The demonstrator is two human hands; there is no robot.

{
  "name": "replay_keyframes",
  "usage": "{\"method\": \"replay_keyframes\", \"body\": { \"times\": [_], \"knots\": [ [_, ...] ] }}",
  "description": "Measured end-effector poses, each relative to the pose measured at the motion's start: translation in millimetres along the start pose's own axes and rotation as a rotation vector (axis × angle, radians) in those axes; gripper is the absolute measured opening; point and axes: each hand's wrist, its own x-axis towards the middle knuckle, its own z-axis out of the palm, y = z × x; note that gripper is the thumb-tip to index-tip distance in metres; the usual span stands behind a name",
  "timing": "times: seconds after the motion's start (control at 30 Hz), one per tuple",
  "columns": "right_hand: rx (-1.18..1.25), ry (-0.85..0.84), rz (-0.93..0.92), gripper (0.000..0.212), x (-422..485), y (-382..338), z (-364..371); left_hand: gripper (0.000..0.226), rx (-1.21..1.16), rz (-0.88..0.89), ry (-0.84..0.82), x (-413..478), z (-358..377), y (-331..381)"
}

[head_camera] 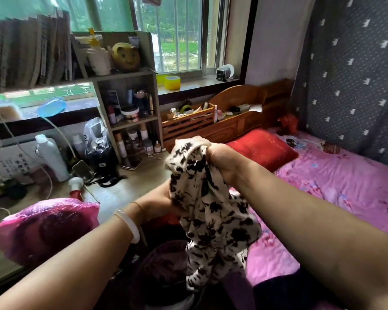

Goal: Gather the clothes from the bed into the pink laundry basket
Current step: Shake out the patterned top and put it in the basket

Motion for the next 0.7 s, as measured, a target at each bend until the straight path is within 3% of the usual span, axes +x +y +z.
{"method": "replay_keyframes", "body": {
  "times": [0.07,0.13,0.23,0.33,0.4,0.5,0.6,0.63,0.7],
  "knots": [
    [0.154,-0.094,0.022,0.036,-0.9,-10.6,16.4,0.034,0.093,0.002,-0.079,-4.7,21.9,6.7],
    [0.243,-0.137,0.053,0.033,1.2,-18.7,23.4,0.036,0.003,0.030,-0.067,-7.9,37.0,17.2],
    [0.269,0.009,0.075,0.028,8.1,-22.4,7.3,0.022,-0.248,0.063,-0.064,-9.6,41.0,25.2],
    [-0.122,0.280,0.109,0.020,7.9,-19.0,-27.5,0.029,-0.390,0.114,0.009,-10.4,36.3,27.0],
    [-0.374,0.349,0.303,0.013,-1.1,-11.1,-43.8,0.027,-0.481,0.172,0.091,-8.3,33.9,30.1],
    [-0.439,0.397,0.394,0.032,-8.1,-0.6,-45.2,0.022,-0.559,0.212,0.127,-3.4,34.3,43.1],
    [-0.424,0.298,0.178,0.088,-4.1,1.1,-40.5,0.020,-0.559,0.173,0.121,4.3,30.9,55.8],
    [-0.406,0.229,0.138,0.089,-7.4,-1.2,-37.8,0.020,-0.545,0.183,0.121,4.7,29.2,60.8],
    [-0.392,0.047,0.111,0.058,-16.1,-3.2,-30.9,0.025,-0.484,0.145,0.249,12.8,24.5,70.5]
  ]
}}
